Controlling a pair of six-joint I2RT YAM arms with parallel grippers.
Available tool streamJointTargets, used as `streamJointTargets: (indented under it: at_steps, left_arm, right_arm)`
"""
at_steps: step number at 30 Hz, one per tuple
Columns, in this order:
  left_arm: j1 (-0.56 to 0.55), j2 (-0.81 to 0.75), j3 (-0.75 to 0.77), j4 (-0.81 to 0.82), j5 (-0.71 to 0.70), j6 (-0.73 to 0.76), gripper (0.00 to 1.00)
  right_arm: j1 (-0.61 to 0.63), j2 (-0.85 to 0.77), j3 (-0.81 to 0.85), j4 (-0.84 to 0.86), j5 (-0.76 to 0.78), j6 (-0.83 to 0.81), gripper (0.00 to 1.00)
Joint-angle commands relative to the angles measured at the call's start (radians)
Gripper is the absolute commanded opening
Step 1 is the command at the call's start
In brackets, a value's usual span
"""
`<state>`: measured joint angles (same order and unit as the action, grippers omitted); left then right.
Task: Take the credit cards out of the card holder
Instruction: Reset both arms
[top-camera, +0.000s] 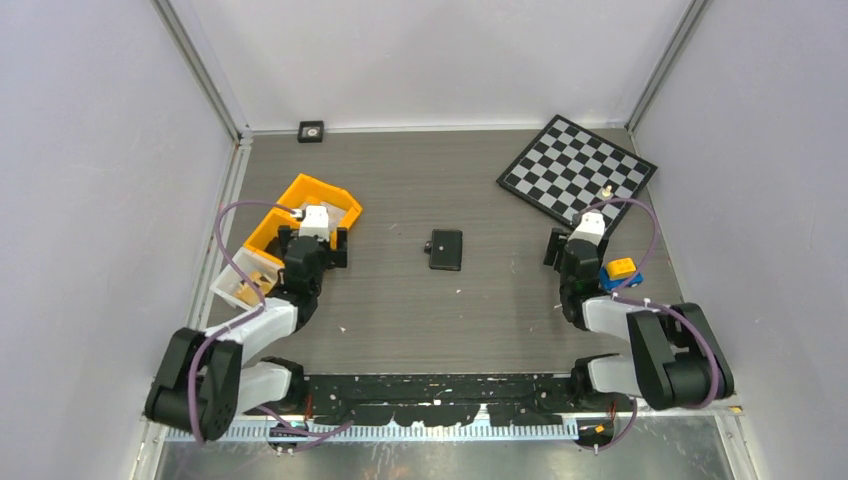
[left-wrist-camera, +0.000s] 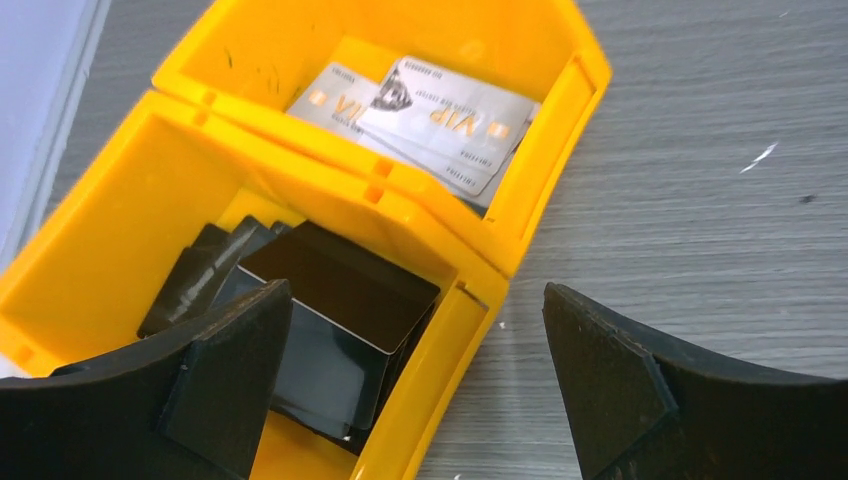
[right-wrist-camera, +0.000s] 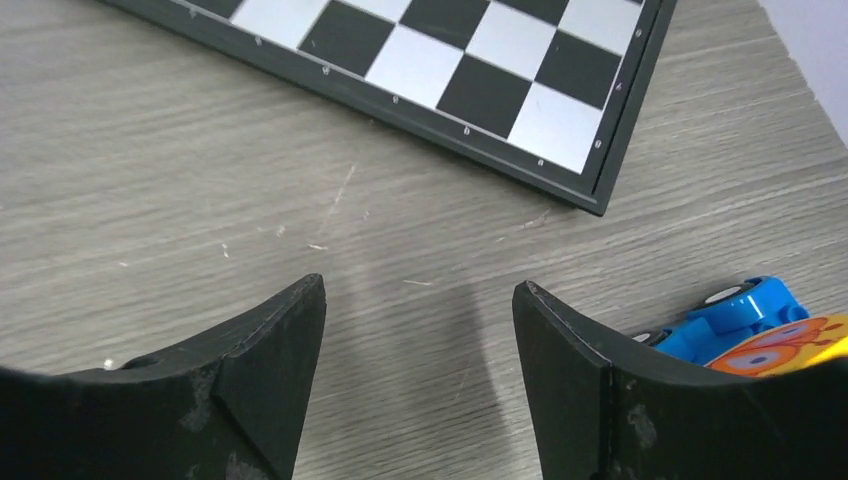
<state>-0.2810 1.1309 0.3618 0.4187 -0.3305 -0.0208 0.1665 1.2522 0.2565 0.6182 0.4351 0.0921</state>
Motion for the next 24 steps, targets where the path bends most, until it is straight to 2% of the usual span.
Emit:
streamJointTargets:
  at_steps: [1,3,6,7,8,9,11,13,14,15,17,18,19,20,21,22,24]
  left_arm:
    - [0.02,0.133,-0.081,0.378,-0.068,0.015,0.99]
    - [0.023,0.131,-0.073,0.344,-0.021,0.016,0.98]
    - [0.028,0.161,-0.089,0.425,-0.029,0.048,1.0]
    - [0.029,0.167,-0.074,0.401,-0.035,0.044,1.0]
    - [0.031,0.173,-0.054,0.365,-0.032,0.043,1.0]
    - [0.033,0.194,-0.02,0.333,-0.025,0.051,0.99]
    - [0.034,0.247,0.043,0.277,-0.035,0.064,0.95]
    - [0.034,0.267,0.055,0.266,-0.044,0.076,0.91]
    - [0.034,0.262,0.033,0.315,-0.044,0.088,0.92]
    - [0.034,0.253,0.003,0.365,-0.038,0.1,0.92]
    - [0.038,0.252,-0.029,0.417,-0.004,0.116,0.94]
    - [0.048,0.297,-0.052,0.503,0.04,0.137,0.94]
    - [0.054,0.369,-0.072,0.642,0.034,0.153,0.93]
    - [0.063,0.396,-0.09,0.716,-0.007,0.144,0.97]
    - [0.106,0.391,-0.093,0.699,0.036,0.103,0.96]
    - [0.139,0.392,-0.07,0.617,0.114,0.058,0.96]
    - [0.158,0.422,-0.034,0.602,0.168,0.07,0.93]
  right_arm:
    - [-0.029,0.071,0.003,0.29,-0.077,-0.049,0.8]
    - [-0.058,0.164,-0.037,0.469,-0.118,-0.047,0.81]
    - [-0.056,0.379,-0.089,0.794,-0.03,-0.041,0.79]
    - [-0.048,0.369,-0.081,0.762,-0.012,-0.044,0.81]
    - [-0.054,0.324,-0.052,0.649,-0.014,-0.027,0.81]
    - [-0.063,0.307,-0.005,0.548,-0.029,-0.018,0.76]
    - [-0.088,0.314,0.047,0.458,-0.019,0.014,0.59]
    - [-0.09,0.305,0.055,0.423,-0.002,0.025,0.56]
    - [-0.09,0.316,0.052,0.449,-0.003,0.02,0.55]
    - [-0.09,0.315,0.051,0.451,-0.002,0.021,0.55]
    - [-0.09,0.314,0.059,0.431,0.022,0.031,0.87]
    - [-0.091,0.316,0.062,0.433,0.044,0.039,0.89]
    - [-0.09,0.314,0.062,0.428,0.057,0.045,0.89]
    - [-0.09,0.315,0.063,0.429,0.058,0.045,0.89]
    - [-0.091,0.315,0.063,0.432,0.059,0.043,0.89]
    - [-0.091,0.315,0.063,0.429,0.058,0.043,0.89]
    - [-0.09,0.315,0.063,0.431,0.059,0.044,0.89]
